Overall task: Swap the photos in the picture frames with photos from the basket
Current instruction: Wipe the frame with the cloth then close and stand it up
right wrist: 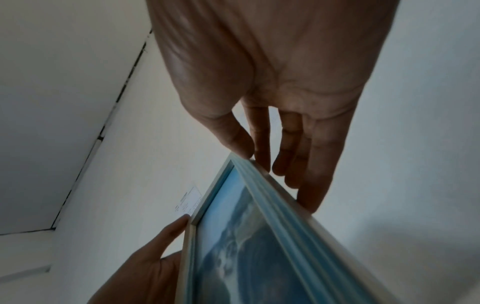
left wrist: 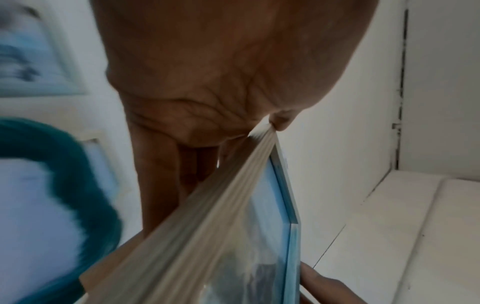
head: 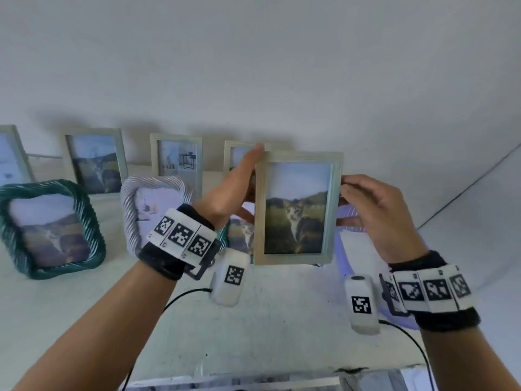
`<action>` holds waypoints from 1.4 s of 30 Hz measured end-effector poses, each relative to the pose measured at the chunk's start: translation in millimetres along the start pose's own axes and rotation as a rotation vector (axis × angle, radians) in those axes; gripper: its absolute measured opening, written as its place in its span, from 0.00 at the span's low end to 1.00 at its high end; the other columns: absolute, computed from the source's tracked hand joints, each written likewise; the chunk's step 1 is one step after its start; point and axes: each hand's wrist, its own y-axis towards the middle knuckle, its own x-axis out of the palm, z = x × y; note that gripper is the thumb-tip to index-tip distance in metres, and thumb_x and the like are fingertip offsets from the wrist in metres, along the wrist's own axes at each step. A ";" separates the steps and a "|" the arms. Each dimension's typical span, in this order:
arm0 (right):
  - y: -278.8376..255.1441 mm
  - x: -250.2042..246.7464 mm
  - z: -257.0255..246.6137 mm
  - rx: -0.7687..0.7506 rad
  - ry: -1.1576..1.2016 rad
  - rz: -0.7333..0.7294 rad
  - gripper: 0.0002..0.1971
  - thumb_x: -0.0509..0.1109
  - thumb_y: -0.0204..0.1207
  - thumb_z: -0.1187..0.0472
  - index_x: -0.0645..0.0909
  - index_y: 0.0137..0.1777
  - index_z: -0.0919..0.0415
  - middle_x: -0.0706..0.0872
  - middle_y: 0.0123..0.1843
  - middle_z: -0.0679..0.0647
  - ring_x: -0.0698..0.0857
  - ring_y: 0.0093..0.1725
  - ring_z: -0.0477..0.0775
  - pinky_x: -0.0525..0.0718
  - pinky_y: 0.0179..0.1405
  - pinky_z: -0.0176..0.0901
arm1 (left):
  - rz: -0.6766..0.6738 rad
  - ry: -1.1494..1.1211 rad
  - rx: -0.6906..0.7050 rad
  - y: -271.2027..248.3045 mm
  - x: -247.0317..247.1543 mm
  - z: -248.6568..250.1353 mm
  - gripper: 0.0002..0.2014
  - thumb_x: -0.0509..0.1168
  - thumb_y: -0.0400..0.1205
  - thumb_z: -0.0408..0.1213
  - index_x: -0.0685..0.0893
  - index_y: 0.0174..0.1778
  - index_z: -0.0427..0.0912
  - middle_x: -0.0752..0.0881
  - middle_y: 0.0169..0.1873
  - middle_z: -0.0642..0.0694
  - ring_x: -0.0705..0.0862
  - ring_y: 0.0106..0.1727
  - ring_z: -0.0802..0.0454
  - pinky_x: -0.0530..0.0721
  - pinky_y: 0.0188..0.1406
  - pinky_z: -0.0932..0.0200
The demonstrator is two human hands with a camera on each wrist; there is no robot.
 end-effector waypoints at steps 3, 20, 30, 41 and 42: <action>43.3 -31.4 -6.8 -0.058 -0.057 0.081 0.11 0.63 0.83 0.69 0.86 0.55 0.61 0.90 0.46 0.57 0.89 0.43 0.52 0.91 0.40 0.49 | 0.069 0.060 0.044 48.9 18.0 37.7 0.36 0.41 0.85 0.67 0.82 0.64 0.42 0.87 0.45 0.31 0.89 0.44 0.39 0.87 0.34 0.49; 229.4 -90.2 99.1 0.124 -0.407 -0.176 0.19 0.62 0.82 0.57 0.74 0.73 0.58 0.90 0.47 0.60 0.90 0.44 0.55 0.89 0.48 0.52 | 0.337 0.107 -0.383 243.2 63.8 41.3 0.18 0.49 0.84 0.54 0.72 0.53 0.41 0.76 0.50 0.39 0.75 0.46 0.44 0.68 0.37 0.55; 241.2 -93.9 138.8 0.262 -0.419 -0.311 0.20 0.63 0.82 0.58 0.70 0.72 0.60 0.89 0.50 0.63 0.91 0.47 0.58 0.88 0.55 0.58 | 0.376 0.032 -0.485 270.6 73.6 6.8 0.16 0.53 0.82 0.50 0.59 0.33 0.49 0.61 0.28 0.47 0.61 0.29 0.51 0.61 0.32 0.55; 236.7 -93.3 148.5 0.349 -0.355 -0.325 0.18 0.63 0.82 0.59 0.69 0.70 0.58 0.88 0.53 0.66 0.90 0.47 0.60 0.89 0.53 0.53 | 0.342 0.123 -0.493 274.5 72.9 -2.2 0.12 0.53 0.85 0.47 0.72 0.49 0.41 0.74 0.47 0.41 0.75 0.48 0.45 0.71 0.46 0.52; 237.1 -93.5 148.6 0.365 -0.348 -0.333 0.19 0.63 0.82 0.59 0.68 0.72 0.59 0.87 0.53 0.66 0.90 0.46 0.60 0.88 0.53 0.52 | 0.331 0.166 -0.467 274.7 72.2 1.5 0.14 0.53 0.87 0.47 0.75 0.55 0.40 0.76 0.51 0.39 0.77 0.52 0.43 0.73 0.50 0.52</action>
